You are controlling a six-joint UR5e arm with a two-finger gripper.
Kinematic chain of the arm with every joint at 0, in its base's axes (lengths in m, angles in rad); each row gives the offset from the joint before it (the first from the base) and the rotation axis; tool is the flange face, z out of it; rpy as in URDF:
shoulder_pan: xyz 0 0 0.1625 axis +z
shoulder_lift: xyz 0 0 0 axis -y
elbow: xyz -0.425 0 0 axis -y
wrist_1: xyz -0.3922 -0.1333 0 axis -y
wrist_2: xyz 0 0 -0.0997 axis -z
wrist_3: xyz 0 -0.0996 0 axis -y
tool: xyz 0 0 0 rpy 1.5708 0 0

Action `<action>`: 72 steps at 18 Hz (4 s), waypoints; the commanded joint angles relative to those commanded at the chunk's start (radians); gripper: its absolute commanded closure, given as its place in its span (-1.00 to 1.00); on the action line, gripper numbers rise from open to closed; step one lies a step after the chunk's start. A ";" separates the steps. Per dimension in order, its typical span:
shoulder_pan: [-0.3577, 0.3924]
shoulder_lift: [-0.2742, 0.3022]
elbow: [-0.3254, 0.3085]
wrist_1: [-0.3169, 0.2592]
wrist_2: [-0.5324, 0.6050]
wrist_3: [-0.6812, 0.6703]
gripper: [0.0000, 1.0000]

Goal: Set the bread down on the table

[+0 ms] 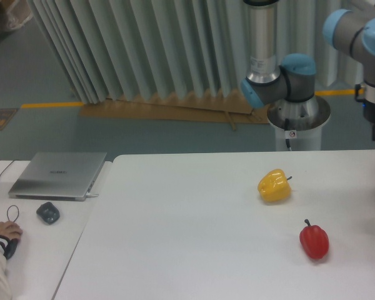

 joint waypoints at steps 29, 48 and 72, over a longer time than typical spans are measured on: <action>0.195 -0.242 -0.017 0.156 -0.195 0.247 -1.00; 0.215 -0.279 0.003 0.163 -0.218 0.235 -1.00; 0.219 -0.284 0.003 0.180 -0.219 0.227 0.24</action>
